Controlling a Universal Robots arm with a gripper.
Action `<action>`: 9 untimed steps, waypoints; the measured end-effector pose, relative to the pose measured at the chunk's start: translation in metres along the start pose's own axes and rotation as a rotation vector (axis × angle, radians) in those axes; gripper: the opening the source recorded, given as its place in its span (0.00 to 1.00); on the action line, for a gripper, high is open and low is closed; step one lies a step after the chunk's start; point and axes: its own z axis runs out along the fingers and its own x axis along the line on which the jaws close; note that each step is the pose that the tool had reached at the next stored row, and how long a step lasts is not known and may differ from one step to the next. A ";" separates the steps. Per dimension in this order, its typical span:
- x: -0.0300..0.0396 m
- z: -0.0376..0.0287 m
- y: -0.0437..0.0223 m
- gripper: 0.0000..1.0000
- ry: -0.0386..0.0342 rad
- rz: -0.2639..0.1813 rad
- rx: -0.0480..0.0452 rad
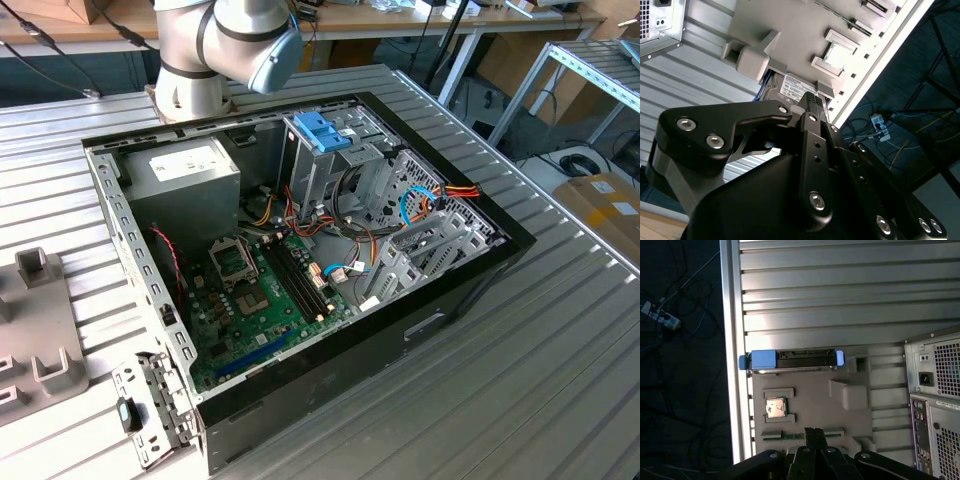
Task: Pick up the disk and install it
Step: 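Reach for the disk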
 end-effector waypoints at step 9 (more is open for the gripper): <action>0.0052 -0.0001 -0.0004 0.10 0.0000 0.000 0.0003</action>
